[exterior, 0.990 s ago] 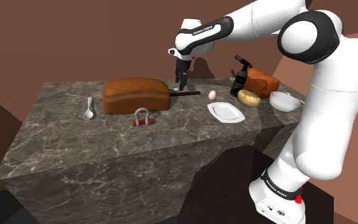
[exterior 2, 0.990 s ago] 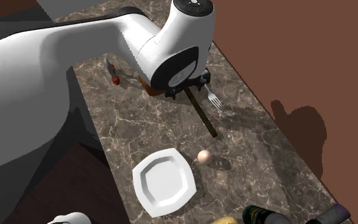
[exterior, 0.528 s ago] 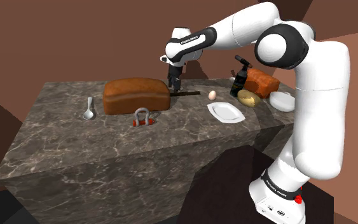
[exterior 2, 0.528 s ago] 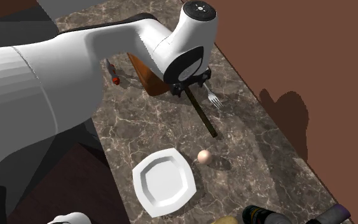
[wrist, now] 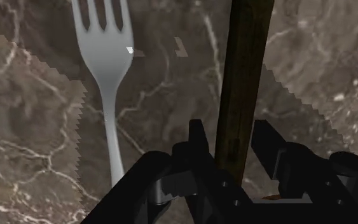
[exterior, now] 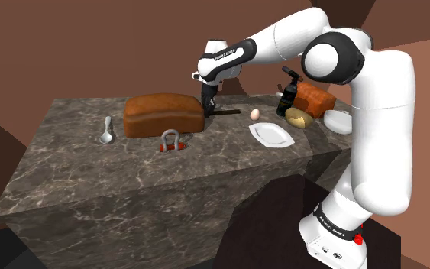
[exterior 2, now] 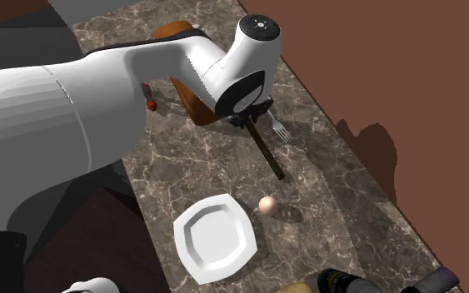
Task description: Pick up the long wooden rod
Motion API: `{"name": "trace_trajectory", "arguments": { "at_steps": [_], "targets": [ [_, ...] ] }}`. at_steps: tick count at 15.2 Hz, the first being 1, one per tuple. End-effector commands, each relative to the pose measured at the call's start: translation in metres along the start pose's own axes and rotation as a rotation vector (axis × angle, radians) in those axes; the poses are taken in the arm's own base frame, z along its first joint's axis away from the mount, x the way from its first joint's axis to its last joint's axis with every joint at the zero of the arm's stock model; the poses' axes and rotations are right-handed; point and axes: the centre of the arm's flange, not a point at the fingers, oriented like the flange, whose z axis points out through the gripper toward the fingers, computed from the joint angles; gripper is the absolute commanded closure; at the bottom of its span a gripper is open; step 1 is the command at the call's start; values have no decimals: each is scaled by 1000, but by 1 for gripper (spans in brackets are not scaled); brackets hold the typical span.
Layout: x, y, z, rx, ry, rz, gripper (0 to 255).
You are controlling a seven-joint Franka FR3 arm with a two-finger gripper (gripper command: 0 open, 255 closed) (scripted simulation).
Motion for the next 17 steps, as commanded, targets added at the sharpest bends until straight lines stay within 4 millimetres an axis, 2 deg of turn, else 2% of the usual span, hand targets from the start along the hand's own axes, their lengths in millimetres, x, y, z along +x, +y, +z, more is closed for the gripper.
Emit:
{"name": "trace_trajectory", "arguments": {
  "at_steps": [1, 8, 17],
  "targets": [
    [0, -1, 5, 5, -3, 0, 255],
    [0, 0, 5, 5, -3, 0, 255],
    [1, 0, -43, 5, -3, 0, 255]
  ]
}}
